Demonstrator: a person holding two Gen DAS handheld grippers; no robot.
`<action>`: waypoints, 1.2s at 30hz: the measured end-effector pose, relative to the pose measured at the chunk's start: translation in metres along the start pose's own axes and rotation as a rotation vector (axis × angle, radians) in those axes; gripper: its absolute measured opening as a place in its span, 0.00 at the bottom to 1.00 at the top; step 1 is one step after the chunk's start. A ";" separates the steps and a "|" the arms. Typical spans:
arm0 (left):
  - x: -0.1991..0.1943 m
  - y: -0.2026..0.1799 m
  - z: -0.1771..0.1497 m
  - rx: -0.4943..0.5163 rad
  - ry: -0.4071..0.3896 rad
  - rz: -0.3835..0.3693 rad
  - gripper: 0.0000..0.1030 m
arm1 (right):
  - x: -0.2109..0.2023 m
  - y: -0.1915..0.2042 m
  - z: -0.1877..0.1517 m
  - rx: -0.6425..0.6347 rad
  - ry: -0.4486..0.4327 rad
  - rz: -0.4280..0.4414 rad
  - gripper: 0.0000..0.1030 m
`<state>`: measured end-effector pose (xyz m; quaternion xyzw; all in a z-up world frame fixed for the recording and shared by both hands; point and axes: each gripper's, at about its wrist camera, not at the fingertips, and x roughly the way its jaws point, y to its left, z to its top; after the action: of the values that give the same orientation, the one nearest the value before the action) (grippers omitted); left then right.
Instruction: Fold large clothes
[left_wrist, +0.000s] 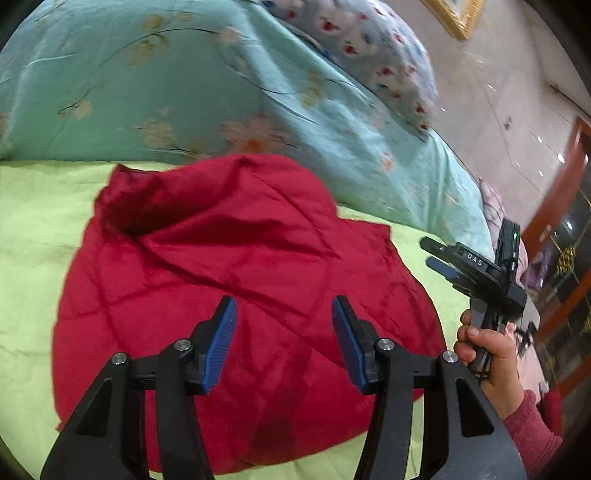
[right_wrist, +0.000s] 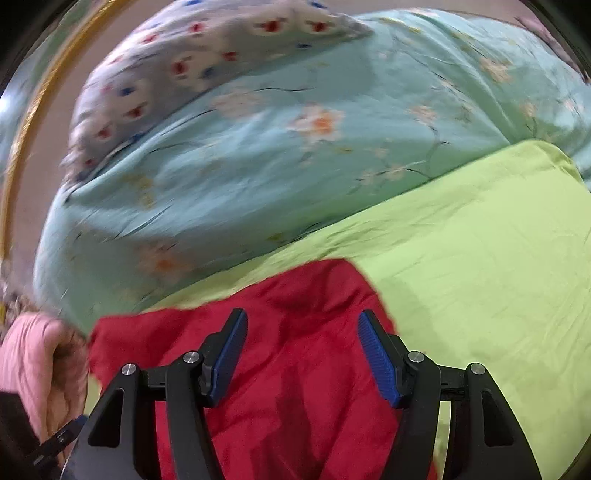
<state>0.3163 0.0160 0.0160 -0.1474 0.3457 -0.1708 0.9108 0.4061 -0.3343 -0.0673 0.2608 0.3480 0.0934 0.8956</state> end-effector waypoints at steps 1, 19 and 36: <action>0.002 -0.005 -0.001 0.018 0.005 -0.004 0.50 | -0.002 0.005 -0.004 -0.015 0.005 0.012 0.63; 0.110 0.038 0.028 0.024 0.155 0.290 0.50 | 0.073 0.053 -0.044 -0.387 0.213 -0.125 0.65; 0.156 0.110 0.063 -0.105 0.160 0.402 0.50 | 0.109 -0.014 -0.022 -0.192 0.227 -0.245 0.79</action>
<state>0.4919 0.0601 -0.0721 -0.1088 0.4478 0.0212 0.8872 0.4720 -0.2995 -0.1516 0.1176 0.4654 0.0452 0.8761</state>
